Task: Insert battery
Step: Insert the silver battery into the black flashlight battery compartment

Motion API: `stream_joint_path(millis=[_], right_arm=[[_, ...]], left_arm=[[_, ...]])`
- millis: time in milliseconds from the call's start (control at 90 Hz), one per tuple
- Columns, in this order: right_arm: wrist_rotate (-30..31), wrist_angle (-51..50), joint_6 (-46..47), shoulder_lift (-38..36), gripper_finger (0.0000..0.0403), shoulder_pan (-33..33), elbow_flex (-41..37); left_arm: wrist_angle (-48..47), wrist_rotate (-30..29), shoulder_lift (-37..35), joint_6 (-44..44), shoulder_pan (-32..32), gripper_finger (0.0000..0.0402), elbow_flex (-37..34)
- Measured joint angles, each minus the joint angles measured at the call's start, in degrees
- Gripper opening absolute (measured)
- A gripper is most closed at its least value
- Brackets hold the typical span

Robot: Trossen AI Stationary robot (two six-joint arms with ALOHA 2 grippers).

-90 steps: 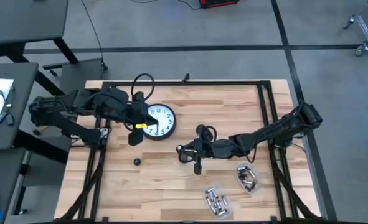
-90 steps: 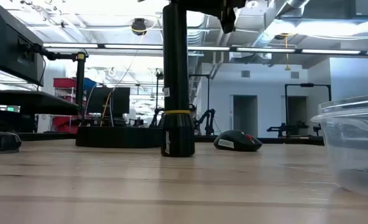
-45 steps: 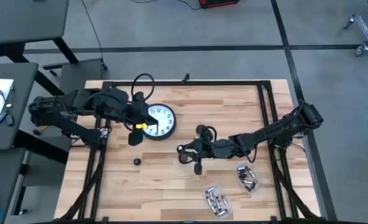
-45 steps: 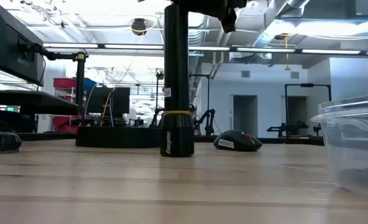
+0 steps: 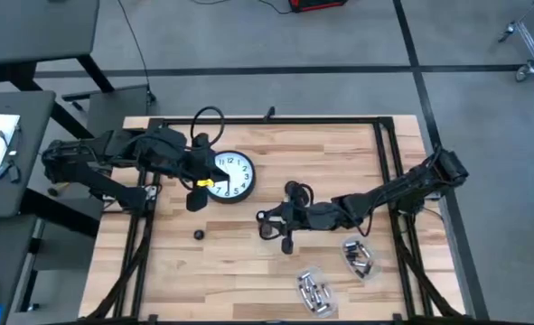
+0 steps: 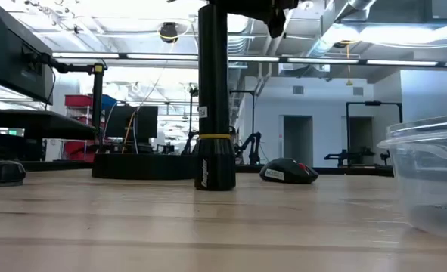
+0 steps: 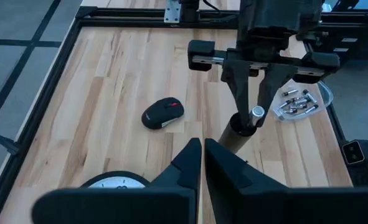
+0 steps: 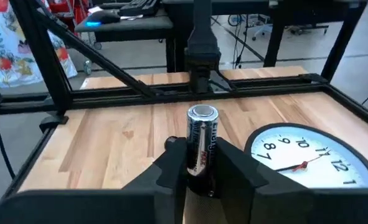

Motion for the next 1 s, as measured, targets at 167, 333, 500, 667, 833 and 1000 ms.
stream_joint_path(millis=[167,333,500,667,833,1000], right_arm=[[-0.06,-0.38,-0.78,0.07,0.0022,0.00,0.98],[-0.03,-0.70,-0.86,0.13,0.0022,-0.25,2.36],[0.00,-0.32,-0.94,0.13,0.0022,-0.33,2.99],[0.51,-0.20,-0.93,0.11,0.0022,-0.34,3.05],[1.99,-1.34,-0.72,-1.09,0.0022,-0.34,3.07],[3.48,-8.69,3.61,-5.28,0.0022,-0.46,3.22]], left_arm=[[0.01,0.00,0.00,-0.01,0.00,0.0000,-0.01],[0.01,0.00,0.00,0.00,0.00,0.0000,0.01],[-0.01,0.00,0.00,-0.01,0.00,0.0000,0.01],[-0.01,0.00,0.00,0.01,0.00,0.0000,0.01],[-0.05,0.00,0.00,0.01,0.00,0.0000,0.01],[-0.11,0.00,-0.01,0.01,0.00,0.0000,0.01]])
